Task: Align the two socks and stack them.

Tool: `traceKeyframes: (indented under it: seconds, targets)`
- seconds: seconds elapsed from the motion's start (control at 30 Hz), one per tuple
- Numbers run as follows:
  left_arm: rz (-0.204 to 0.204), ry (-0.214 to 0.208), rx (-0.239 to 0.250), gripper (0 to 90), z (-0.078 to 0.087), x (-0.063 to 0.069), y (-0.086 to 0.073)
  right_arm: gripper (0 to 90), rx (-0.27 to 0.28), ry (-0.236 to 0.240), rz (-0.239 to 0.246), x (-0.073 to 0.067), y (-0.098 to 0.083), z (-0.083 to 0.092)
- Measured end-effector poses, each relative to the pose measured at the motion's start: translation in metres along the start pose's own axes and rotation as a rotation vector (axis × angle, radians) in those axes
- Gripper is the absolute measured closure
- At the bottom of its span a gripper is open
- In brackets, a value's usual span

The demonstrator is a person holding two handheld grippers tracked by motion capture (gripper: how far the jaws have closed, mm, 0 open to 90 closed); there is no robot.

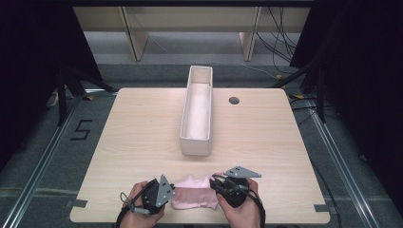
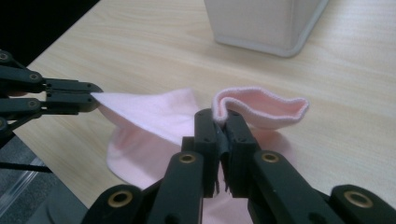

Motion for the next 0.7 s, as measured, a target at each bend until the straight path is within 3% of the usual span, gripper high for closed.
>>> traceKeyframes:
  seconds: [0.07,0.13,0.17,0.2,0.27,0.3,0.43,0.47,0.5,0.53,0.7]
  targets:
    - [-0.012,-0.005,-0.005,87.8,-0.001,0.003,0.000,85.4,-0.013,-0.014,0.028,0.003,-0.003,-0.001]
    - [-0.021,-0.011,-0.009,87.6,-0.003,0.006,-0.001,85.2,-0.021,-0.006,0.018,0.002,-0.007,-0.002]
    - [-0.027,-0.019,-0.022,87.6,-0.003,0.008,-0.002,85.1,-0.035,-0.013,-0.018,-0.001,-0.010,-0.001]
    - [-0.031,-0.033,-0.029,87.2,-0.005,0.010,-0.003,84.9,-0.040,-0.011,0.018,0.002,-0.012,-0.003]
    - [-0.036,-0.038,-0.038,87.0,-0.006,0.012,-0.004,84.8,-0.046,-0.008,-0.001,0.002,-0.014,-0.002]
    - [-0.040,-0.049,-0.049,86.3,-0.007,0.015,-0.005,84.5,-0.045,-0.020,0.020,0.003,-0.017,-0.003]
    - [-0.036,-0.068,-0.055,85.2,-0.009,0.019,-0.007,83.4,-0.076,-0.030,0.004,0.006,-0.025,-0.003]
    - [-0.031,-0.073,-0.039,84.5,-0.011,0.020,-0.008,82.7,-0.080,-0.028,-0.021,0.005,-0.028,-0.003]
    - [-0.055,-0.077,-0.070,83.9,-0.010,0.019,-0.009,81.4,-0.080,-0.032,0.016,0.010,-0.029,-0.004]
    - [-0.056,-0.079,-0.072,83.1,-0.010,0.019,-0.010,79.8,-0.107,-0.038,0.007,0.010,-0.032,-0.003]
    - [-0.037,-0.103,-0.064,74.4,-0.007,0.021,-0.013,74.9,-0.126,-0.063,0.004,0.022,-0.040,0.005]
Point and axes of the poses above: each handheld gripper's, and its own axes: z roughly backward along the jaws, y roughly out of its top, x roughly to its right, the point moved 5 cm from there along -z, roughly forward along the jaws, and after that the axes turned 9 degrees about -y, right-handed, at the moved point
